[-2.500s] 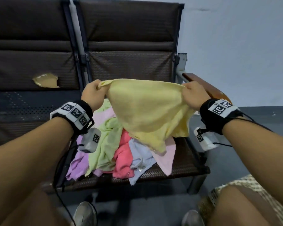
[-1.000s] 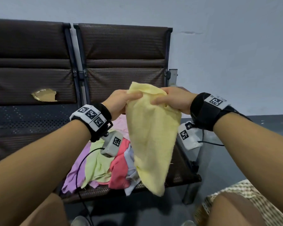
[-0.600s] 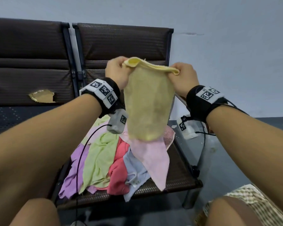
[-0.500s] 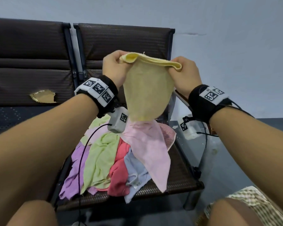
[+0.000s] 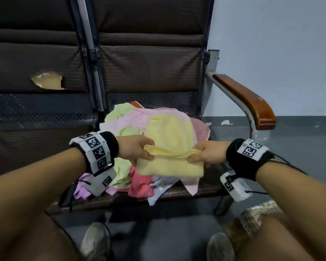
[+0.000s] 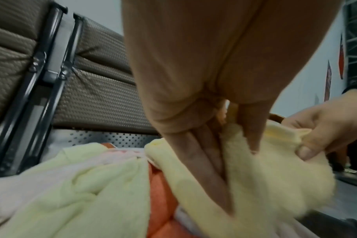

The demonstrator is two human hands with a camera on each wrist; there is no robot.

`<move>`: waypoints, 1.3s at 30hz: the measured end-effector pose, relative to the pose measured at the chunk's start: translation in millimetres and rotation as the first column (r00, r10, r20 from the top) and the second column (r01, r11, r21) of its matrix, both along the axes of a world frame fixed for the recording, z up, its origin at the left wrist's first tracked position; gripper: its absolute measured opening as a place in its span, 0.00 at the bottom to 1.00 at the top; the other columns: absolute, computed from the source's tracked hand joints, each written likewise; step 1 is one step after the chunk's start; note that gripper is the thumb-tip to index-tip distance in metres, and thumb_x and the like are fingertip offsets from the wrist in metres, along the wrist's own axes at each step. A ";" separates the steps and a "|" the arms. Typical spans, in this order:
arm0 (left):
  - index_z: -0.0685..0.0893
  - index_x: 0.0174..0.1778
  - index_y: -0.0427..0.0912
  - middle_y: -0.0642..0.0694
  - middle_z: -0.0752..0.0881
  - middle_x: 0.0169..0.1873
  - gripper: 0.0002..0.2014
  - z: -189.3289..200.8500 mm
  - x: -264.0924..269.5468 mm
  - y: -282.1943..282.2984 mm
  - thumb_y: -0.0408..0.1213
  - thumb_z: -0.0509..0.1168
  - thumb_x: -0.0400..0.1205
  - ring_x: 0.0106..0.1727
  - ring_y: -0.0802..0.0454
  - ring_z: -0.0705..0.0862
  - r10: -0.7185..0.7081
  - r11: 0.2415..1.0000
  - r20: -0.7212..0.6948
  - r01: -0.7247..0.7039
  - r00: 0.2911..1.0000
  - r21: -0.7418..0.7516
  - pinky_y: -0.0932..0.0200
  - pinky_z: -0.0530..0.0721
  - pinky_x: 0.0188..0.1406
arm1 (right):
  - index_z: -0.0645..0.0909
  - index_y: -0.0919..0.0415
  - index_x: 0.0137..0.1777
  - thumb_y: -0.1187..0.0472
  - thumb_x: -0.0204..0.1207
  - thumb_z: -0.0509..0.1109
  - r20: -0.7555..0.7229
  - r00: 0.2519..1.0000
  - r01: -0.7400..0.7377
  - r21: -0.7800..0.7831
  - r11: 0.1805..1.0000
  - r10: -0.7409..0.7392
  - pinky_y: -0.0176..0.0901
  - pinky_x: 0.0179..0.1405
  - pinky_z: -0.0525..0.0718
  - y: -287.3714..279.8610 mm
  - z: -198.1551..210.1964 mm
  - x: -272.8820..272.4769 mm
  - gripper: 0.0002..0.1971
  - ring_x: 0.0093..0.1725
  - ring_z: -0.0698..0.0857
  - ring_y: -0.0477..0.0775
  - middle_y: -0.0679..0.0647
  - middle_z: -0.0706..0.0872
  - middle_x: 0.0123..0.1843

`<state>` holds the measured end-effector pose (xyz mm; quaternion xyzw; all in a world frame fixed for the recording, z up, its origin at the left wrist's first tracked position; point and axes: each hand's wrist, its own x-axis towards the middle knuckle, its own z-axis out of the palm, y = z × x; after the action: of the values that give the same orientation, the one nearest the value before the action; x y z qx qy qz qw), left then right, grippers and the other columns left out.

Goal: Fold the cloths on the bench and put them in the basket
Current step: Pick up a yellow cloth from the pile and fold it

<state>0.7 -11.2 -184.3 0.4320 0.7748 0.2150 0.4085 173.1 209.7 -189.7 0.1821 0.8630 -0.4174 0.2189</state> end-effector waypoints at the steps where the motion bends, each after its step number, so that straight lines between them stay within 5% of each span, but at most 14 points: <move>1: 0.82 0.53 0.41 0.38 0.85 0.46 0.06 -2.1 1.6 0.8 0.33 0.70 0.83 0.43 0.43 0.87 0.008 0.999 0.061 -0.005 0.998 -0.045 0.49 0.91 0.36 | 0.84 0.62 0.46 0.62 0.83 0.71 0.035 0.999 0.030 -0.065 0.997 -0.028 0.36 0.29 0.81 1.1 -6.3 1.6 0.05 0.30 0.84 0.47 0.52 0.85 0.34; 5: 0.82 0.63 0.35 0.36 0.87 0.52 0.16 -8.1 -3.2 16.3 0.24 0.68 0.79 0.49 0.41 0.87 0.126 0.991 0.089 -0.122 0.988 -0.047 0.49 0.90 0.39 | 0.82 0.68 0.64 0.65 0.74 0.75 0.060 0.975 0.220 -0.152 0.964 -0.213 0.51 0.49 0.87 11.2 -22.7 -3.2 0.18 0.54 0.88 0.64 0.67 0.88 0.56; 10: 0.86 0.54 0.36 0.43 0.84 0.41 0.10 -28.5 -24.2 45.6 0.28 0.67 0.78 0.34 0.50 0.82 0.317 0.942 -0.105 -0.299 0.943 0.154 0.63 0.80 0.29 | 0.85 0.65 0.51 0.68 0.74 0.72 -0.157 0.913 0.370 -0.076 0.926 -0.377 0.46 0.41 0.89 26.1 -32.5 -29.1 0.07 0.45 0.89 0.56 0.59 0.89 0.48; 14: 0.83 0.46 0.47 0.47 0.86 0.39 0.03 -45.7 -41.8 65.2 0.35 0.66 0.79 0.41 0.45 0.83 0.549 0.801 -0.178 -0.454 0.817 0.390 0.57 0.81 0.43 | 0.85 0.52 0.49 0.62 0.78 0.70 -0.409 0.818 0.447 0.008 0.895 -0.405 0.48 0.48 0.89 32.6 -40.9 -46.0 0.05 0.47 0.90 0.54 0.50 0.91 0.45; 16: 0.82 0.51 0.50 0.47 0.88 0.44 0.07 -52.5 -49.9 71.3 0.38 0.68 0.79 0.45 0.45 0.86 0.633 0.727 -0.113 -0.538 0.766 0.426 0.54 0.85 0.49 | 0.82 0.40 0.50 0.62 0.78 0.67 -0.531 0.734 0.494 -0.011 0.869 -0.424 0.43 0.44 0.87 31.6 -43.9 -53.7 0.12 0.46 0.88 0.51 0.45 0.89 0.46; 19: 0.79 0.64 0.51 0.50 0.86 0.49 0.19 -60.3 -56.6 71.2 0.43 0.71 0.77 0.50 0.47 0.85 0.672 0.714 -0.170 -0.570 0.721 0.406 0.54 0.83 0.52 | 0.82 0.49 0.60 0.53 0.80 0.70 -0.625 0.667 0.588 0.109 0.801 -0.404 0.50 0.57 0.85 29.5 -43.0 -61.5 0.10 0.54 0.86 0.53 0.51 0.86 0.57; 22: 0.79 0.53 0.48 0.50 0.84 0.45 0.13 -59.0 -49.4 61.9 0.42 0.73 0.75 0.45 0.48 0.82 0.651 0.720 -0.252 -0.478 0.716 0.503 0.56 0.77 0.43 | 0.86 0.54 0.48 0.55 0.79 0.72 -0.664 0.711 0.452 0.180 0.874 -0.231 0.53 0.56 0.86 24.7 -42.0 -56.8 0.04 0.46 0.85 0.49 0.50 0.89 0.48; 25: 0.84 0.42 0.49 0.50 0.88 0.42 0.08 -57.8 -35.5 44.4 0.41 0.77 0.74 0.45 0.45 0.86 0.416 0.835 -0.180 -0.295 0.891 0.465 0.53 0.84 0.47 | 0.89 0.53 0.48 0.55 0.80 0.73 -0.456 0.889 0.116 0.281 0.953 0.027 0.53 0.59 0.86 16.1 -50.6 -42.8 0.04 0.48 0.88 0.48 0.47 0.91 0.47; 27: 0.86 0.52 0.52 0.55 0.86 0.51 0.16 -65.0 -27.8 28.6 0.49 0.80 0.71 0.53 0.51 0.84 0.163 0.948 -0.274 -0.074 0.948 0.311 0.54 0.82 0.55 | 0.88 0.52 0.59 0.47 0.78 0.75 -0.303 0.944 -0.019 0.345 0.938 0.131 0.45 0.65 0.83 14.7 -61.0 -34.9 0.14 0.56 0.87 0.47 0.45 0.90 0.57; 30: 0.80 0.71 0.50 0.53 0.76 0.67 0.35 -80.3 -24.1 13.6 0.48 0.81 0.68 0.67 0.54 0.73 -0.045 0.981 -0.497 0.133 0.867 0.143 0.55 0.72 0.70 | 0.78 0.53 0.77 0.37 0.71 0.76 -0.217 0.948 -0.111 0.461 0.880 0.233 0.43 0.76 0.71 13.8 -72.8 -29.4 0.36 0.75 0.77 0.52 0.51 0.79 0.77; 32: 0.80 0.72 0.45 0.46 0.78 0.67 0.32 -83.5 -24.2 12.4 0.40 0.78 0.69 0.68 0.48 0.75 0.032 0.974 -0.520 0.091 0.853 0.208 0.53 0.73 0.71 | 0.68 0.52 0.84 0.35 0.68 0.78 -0.147 0.940 -0.187 0.531 0.826 0.307 0.49 0.81 0.64 10.2 -77.1 -30.4 0.46 0.82 0.65 0.57 0.54 0.66 0.85; 34: 0.85 0.64 0.43 0.43 0.85 0.58 0.23 -82.3 -26.4 13.6 0.35 0.74 0.72 0.59 0.43 0.82 0.144 0.952 -0.533 0.030 0.834 0.304 0.50 0.79 0.61 | 0.63 0.52 0.86 0.38 0.69 0.79 -0.092 0.938 -0.226 0.566 0.792 0.334 0.53 0.83 0.64 6.4 -77.4 -33.3 0.48 0.83 0.62 0.59 0.56 0.62 0.86; 37: 0.87 0.52 0.42 0.44 0.89 0.43 0.10 -77.6 -24.6 15.4 0.33 0.68 0.75 0.47 0.42 0.85 0.244 0.928 -0.511 -0.045 0.824 0.371 0.49 0.81 0.46 | 0.71 0.57 0.81 0.51 0.77 0.73 -0.096 0.927 -0.235 0.606 0.760 0.363 0.55 0.77 0.72 3.8 -69.7 -34.9 0.32 0.77 0.73 0.60 0.58 0.74 0.79; 39: 0.85 0.47 0.43 0.46 0.86 0.39 0.05 -73.7 -23.9 17.7 0.35 0.67 0.77 0.43 0.43 0.83 0.291 0.916 -0.471 -0.102 0.833 0.387 0.52 0.78 0.41 | 0.82 0.60 0.64 0.61 0.81 0.65 -0.202 0.926 -0.156 0.566 0.810 0.320 0.56 0.64 0.81 1.6 -62.0 -32.1 0.14 0.62 0.83 0.62 0.57 0.87 0.60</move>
<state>-23.2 6.4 -258.0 0.4555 0.8465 0.2646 0.0770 140.9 211.3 -251.6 0.0628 0.9835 -0.1483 0.0821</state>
